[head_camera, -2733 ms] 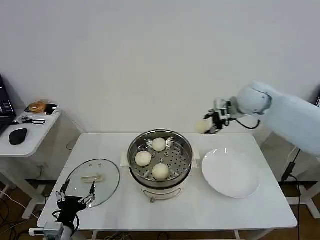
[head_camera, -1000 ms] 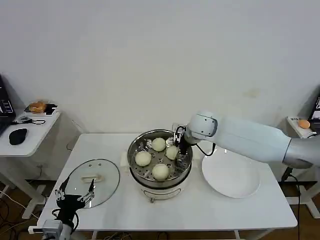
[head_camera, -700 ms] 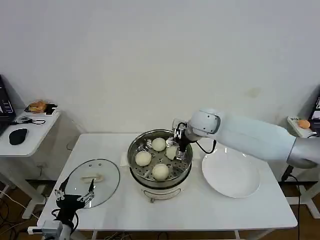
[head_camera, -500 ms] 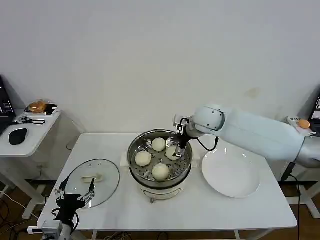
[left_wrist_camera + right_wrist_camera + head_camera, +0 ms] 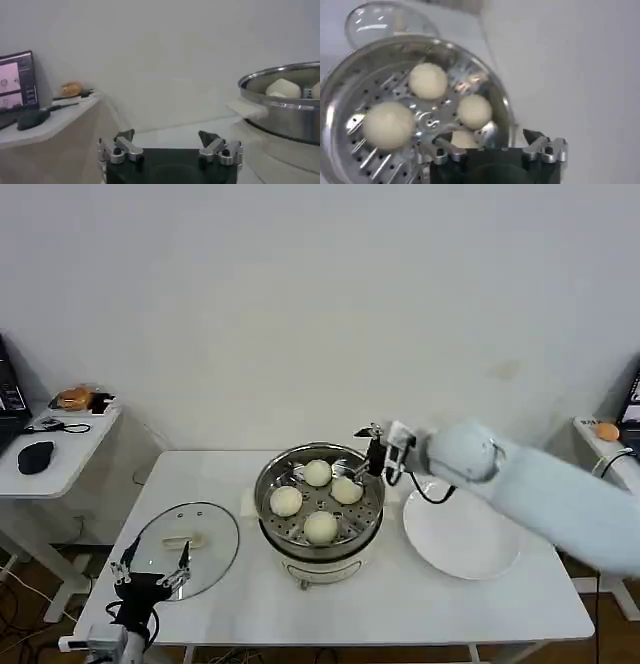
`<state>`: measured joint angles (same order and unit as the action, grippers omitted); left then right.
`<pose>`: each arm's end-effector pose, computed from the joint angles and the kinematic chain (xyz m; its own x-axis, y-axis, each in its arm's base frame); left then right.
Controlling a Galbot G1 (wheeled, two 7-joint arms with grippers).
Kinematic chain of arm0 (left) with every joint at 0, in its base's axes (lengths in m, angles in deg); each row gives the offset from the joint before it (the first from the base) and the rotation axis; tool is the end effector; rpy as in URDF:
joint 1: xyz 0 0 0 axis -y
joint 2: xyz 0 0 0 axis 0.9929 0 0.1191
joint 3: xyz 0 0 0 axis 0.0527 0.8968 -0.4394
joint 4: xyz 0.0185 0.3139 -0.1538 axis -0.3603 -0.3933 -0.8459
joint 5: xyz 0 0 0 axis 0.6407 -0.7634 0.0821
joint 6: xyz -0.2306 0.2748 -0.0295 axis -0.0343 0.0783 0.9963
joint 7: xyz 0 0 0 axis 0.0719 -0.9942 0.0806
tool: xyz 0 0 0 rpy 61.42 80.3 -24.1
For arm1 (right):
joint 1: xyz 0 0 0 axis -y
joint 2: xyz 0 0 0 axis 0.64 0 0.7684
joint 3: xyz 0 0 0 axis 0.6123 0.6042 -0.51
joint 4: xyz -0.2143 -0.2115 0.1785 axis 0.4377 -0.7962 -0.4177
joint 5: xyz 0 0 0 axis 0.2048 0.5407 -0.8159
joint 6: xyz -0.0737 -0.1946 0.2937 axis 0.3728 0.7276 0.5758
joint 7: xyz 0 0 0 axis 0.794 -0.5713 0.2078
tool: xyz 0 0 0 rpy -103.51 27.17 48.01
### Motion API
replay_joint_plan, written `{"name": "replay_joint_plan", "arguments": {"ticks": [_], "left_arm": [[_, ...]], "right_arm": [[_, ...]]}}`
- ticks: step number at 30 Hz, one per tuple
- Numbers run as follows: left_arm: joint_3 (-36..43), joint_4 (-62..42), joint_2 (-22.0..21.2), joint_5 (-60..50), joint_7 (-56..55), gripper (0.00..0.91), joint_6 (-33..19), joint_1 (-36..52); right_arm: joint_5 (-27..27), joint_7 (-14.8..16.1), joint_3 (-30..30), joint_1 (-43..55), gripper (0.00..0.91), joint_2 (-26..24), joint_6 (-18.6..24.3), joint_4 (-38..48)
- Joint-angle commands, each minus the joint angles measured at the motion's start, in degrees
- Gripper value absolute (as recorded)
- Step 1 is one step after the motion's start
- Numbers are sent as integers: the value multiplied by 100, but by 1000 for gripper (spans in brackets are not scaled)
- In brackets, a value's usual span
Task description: Take steamed baozi put them in steamer then cover it.
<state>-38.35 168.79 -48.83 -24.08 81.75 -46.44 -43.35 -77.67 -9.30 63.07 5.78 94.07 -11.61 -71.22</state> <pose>0.1583 0.0973 -0.2888 -0.9821 -0.0710 0.1745 -0.0329 0.9766 0.2125 0.4364 0.0001 -0.1171 -0.6373 -0.5637 0.5254 -0.7666 0.3942 -0.5069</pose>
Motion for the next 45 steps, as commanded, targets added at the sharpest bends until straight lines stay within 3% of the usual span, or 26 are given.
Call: {"name": "replay_joint_plan", "arguments": {"ticks": [1,5,10,12,16,17,23,29,34,45], "left_arm": [[63,-226,-33,-118,-21,907,-166,48],[63,-320,-8,-135,-46,907,-220,114],[95,-452,-33,-369,-52,907,-382,142],[115,-521,-51,-594,-132,907,-610,116],[88,-739,-83,-1529,-397,907,-1134,102],[51,-856,-91,-2099,-488,907,-1373,95],[-61,-1025,0,-4184,-961,907,-1710,-204],[-111,-933,182,-5703,-1100,907,-1540,-609],[5,-1172,397,-6475,-925,907,-1361,-418],[279,-2078,794,-6949,-834,907,-1280,576]], "right_arm": [[1977,-1407,-5404,-5963,907,839,2384,-737],[2384,-1187,-6364,-6899,907,1738,3120,-668],[2532,-880,-7380,-7483,907,2699,3612,-558],[2523,-535,-7749,-7723,907,3105,3807,-423],[2143,-114,-8072,-8040,907,3466,3932,-399],[1969,108,-8097,-8162,907,3517,4001,-428],[1636,376,-8130,-8885,907,3588,4273,-439],[1630,253,-8168,-9213,907,3744,4484,-463],[1702,113,-8086,-9241,907,3822,4539,-513],[1666,39,-8059,-9341,907,3868,4596,-702]]}}
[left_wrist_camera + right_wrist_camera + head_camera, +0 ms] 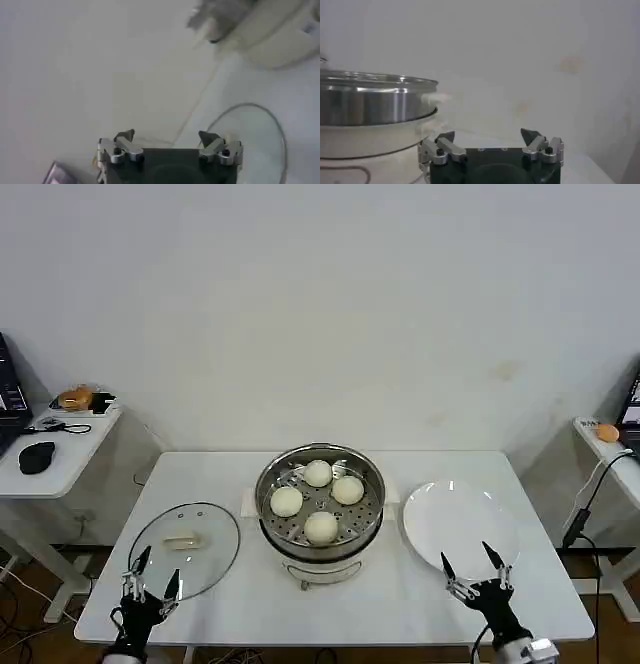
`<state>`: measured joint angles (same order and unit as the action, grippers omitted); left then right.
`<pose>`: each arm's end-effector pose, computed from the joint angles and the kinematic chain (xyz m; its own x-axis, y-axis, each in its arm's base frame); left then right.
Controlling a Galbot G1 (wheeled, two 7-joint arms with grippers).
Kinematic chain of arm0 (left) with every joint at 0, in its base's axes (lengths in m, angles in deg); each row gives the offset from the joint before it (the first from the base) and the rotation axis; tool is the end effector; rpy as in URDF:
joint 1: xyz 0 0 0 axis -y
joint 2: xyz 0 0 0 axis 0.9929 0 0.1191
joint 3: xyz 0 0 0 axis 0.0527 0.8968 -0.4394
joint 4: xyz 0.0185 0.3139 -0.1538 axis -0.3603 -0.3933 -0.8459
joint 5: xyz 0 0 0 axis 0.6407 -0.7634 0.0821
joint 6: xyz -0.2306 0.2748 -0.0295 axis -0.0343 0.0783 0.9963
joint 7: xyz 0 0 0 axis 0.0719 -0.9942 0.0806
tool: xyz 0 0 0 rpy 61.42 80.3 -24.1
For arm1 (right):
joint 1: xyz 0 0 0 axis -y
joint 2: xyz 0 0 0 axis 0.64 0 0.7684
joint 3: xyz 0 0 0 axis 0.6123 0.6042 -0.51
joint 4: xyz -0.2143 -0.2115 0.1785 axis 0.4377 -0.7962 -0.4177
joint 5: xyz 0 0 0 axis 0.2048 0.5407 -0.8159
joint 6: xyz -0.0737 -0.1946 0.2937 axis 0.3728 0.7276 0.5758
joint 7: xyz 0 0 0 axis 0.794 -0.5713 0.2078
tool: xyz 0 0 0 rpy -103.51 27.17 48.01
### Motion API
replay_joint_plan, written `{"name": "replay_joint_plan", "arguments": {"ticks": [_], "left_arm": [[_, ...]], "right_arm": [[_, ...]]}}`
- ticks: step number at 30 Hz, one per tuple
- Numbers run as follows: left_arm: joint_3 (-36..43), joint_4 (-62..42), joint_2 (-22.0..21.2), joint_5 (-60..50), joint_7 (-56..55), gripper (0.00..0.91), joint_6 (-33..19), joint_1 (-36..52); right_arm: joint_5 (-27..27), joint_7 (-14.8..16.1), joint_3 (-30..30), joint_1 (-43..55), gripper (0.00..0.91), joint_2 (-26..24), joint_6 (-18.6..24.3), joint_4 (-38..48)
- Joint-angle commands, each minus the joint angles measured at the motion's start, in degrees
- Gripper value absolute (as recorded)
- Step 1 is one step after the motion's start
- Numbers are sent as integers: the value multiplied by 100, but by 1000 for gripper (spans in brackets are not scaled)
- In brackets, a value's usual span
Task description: Take steamed baozi put them in steamer then cover it.
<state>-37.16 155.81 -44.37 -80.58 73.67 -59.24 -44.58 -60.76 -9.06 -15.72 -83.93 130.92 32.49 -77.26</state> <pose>0.1429 0.1318 -0.3625 -0.9947 -0.0135 0.1021 0.0925 0.3184 0.9434 0.1547 -0.1284 -0.3714 -0.9869 -0.1591 0.0276 -0.1610 0.9823 -0.0961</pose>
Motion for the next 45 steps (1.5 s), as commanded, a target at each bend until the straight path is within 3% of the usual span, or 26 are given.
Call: {"name": "replay_joint_plan", "arguments": {"ticks": [1,20,45], "left_arm": [[176,-869,377,-1309,-10,907,-1,801],[594,-2297,618,-1550,23,907,39,2062],[873,-2792,617,-1706,139,907,137,2796]], "right_arm": [[-18,14,-186,-380,907,189,194,-104],[43,0,-182,-519,907,330,262,-203],[54,17,-161,-494,907,352,339,0]]}}
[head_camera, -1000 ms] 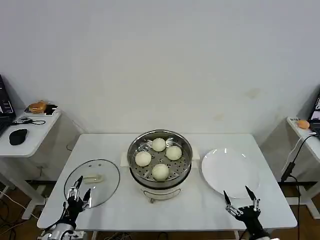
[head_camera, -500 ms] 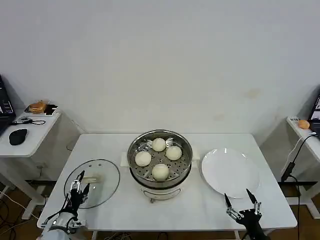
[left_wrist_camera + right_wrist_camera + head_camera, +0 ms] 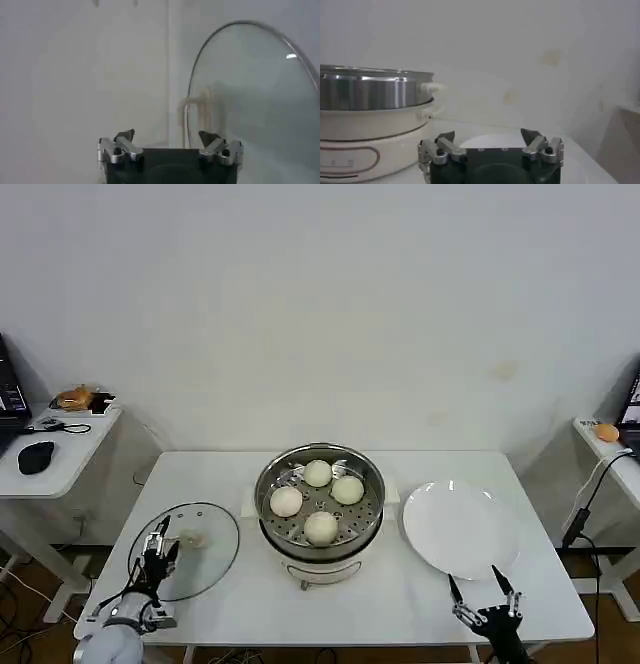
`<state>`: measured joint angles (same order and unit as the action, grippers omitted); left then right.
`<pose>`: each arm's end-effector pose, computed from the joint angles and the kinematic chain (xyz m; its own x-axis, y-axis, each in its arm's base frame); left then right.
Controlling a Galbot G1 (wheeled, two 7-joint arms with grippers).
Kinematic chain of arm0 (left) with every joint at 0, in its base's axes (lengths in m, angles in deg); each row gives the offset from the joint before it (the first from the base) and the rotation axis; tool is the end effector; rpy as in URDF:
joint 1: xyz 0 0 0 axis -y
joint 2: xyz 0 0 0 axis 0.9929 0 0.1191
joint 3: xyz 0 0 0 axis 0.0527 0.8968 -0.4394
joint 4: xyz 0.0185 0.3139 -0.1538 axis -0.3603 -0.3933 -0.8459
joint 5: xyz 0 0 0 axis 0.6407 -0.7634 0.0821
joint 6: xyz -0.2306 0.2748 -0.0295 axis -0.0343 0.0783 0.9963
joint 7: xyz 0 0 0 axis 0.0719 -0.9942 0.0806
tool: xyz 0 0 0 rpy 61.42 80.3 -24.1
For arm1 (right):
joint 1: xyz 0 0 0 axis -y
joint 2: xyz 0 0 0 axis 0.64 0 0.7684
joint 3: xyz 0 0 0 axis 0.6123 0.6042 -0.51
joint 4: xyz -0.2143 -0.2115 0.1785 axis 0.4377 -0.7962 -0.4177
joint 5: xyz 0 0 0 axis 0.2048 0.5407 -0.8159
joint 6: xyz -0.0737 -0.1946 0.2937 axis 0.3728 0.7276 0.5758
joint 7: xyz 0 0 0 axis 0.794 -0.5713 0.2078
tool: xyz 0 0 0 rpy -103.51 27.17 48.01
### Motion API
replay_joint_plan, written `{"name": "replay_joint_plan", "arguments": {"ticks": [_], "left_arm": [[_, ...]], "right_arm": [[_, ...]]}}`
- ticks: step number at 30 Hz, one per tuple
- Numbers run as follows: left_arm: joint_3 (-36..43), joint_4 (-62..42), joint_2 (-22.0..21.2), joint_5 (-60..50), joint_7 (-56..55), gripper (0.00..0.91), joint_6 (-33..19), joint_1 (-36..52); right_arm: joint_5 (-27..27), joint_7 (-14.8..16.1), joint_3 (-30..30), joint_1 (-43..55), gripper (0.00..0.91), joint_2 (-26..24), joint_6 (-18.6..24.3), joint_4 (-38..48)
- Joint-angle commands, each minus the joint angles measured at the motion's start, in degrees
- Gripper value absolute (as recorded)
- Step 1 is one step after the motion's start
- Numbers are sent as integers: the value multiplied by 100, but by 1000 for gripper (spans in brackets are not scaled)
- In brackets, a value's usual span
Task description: Take steamed baozi put them in steamer then cover it.
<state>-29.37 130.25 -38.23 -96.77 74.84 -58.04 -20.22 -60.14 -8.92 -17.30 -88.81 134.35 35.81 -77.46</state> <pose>0.2677 0.1796 -0.4196 -0.9845 -0.0106 0.1750 0.1752 -0.0264 0.9842 0.1175 -0.1237 -0.3852 -0.9923 -0.1147 0.0478 -0.1183 0.9897 -0.0805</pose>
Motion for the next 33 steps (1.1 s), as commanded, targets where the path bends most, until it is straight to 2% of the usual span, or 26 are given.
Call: {"name": "replay_joint_plan", "arguments": {"ticks": [1,8,9,10,11,28,33], "left_arm": [[103,-262,-3,-94,26,907,19,392],[152,-577,-38,-153,18,907,28,617],[151,-618,-39,-156,20,665,24,643],[153,-633,-39,-155,18,464,21,654],[155,-656,-43,-156,12,10,16,662],[90,-745,-140,-437,-231,0,-183,577],[-21,-661,-164,-478,-563,0,-377,527]], "right_arm": [[-7,4,-2,-6,907,9,9,24],[-3,11,2,9,907,7,25,85],[-9,11,2,11,907,4,24,88],[-8,13,2,13,907,2,24,91],[-7,12,2,19,907,0,24,100],[-10,12,83,69,907,-1,20,153],[-1,-1,119,69,907,-7,14,120]]}}
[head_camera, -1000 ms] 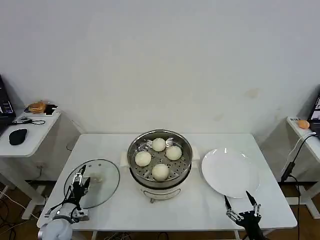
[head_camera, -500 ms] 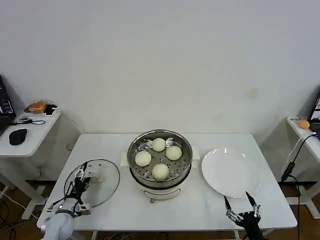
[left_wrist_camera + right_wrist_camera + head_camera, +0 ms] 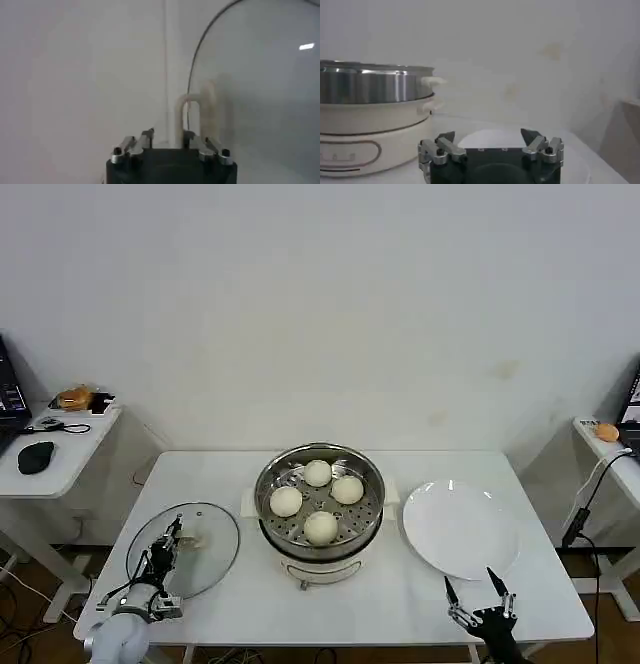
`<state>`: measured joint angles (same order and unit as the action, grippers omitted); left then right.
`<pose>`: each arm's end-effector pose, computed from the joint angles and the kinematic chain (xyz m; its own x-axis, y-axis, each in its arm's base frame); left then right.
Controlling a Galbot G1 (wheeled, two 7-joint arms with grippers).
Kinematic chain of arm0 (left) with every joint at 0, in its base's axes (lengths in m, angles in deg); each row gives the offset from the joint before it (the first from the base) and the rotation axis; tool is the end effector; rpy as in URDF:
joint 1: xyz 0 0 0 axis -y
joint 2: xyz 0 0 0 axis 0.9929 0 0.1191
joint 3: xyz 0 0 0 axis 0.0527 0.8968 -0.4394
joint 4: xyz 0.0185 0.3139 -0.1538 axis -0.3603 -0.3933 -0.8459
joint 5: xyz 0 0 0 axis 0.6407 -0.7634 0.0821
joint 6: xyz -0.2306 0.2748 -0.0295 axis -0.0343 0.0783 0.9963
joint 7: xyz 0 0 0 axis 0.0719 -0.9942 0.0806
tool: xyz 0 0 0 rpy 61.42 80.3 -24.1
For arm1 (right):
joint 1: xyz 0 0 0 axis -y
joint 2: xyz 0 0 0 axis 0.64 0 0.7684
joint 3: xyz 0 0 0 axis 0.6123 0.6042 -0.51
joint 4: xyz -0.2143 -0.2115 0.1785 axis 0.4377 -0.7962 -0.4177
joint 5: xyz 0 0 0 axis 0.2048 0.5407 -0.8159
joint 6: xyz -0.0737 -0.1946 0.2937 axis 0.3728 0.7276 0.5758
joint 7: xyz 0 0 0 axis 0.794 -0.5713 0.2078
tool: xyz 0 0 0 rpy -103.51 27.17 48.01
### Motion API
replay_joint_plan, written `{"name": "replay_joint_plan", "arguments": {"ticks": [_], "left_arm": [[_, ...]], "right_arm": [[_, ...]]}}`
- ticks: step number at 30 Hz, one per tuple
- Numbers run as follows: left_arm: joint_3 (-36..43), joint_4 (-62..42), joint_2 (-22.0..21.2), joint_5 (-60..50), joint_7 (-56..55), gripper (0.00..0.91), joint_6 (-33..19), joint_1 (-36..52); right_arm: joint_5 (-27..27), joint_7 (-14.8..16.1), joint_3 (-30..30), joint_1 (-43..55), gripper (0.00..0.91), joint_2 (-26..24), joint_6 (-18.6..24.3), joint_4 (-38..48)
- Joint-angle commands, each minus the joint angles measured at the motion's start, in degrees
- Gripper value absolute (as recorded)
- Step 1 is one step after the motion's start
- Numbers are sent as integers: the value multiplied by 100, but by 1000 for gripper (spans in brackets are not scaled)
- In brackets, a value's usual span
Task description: Take steamed baozi put them in steamer then cover it.
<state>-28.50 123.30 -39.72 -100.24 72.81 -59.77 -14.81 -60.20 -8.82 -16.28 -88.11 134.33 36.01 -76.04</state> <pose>0.2925 0.1829 -0.4372 -0.9857 -0.0073 0.1685 0.1686 -0.0524 0.9843 0.1197 -0.1198 -0.3935 -0.9906 -0.1245 0.0567 -0.1281 0.9896 -0.0656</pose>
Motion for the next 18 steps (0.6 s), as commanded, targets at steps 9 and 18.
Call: {"name": "replay_joint_plan", "arguments": {"ticks": [9,18], "left_arm": [[-421,1108,98,-144,-733,0,-51,-525],[-881,2553,509,21,-29,0,805,-1342]], "right_arm": [[22,2,77,-10,907,-46,-11,-109],[72,13,128,-34,907,-67,20,-91]]}}
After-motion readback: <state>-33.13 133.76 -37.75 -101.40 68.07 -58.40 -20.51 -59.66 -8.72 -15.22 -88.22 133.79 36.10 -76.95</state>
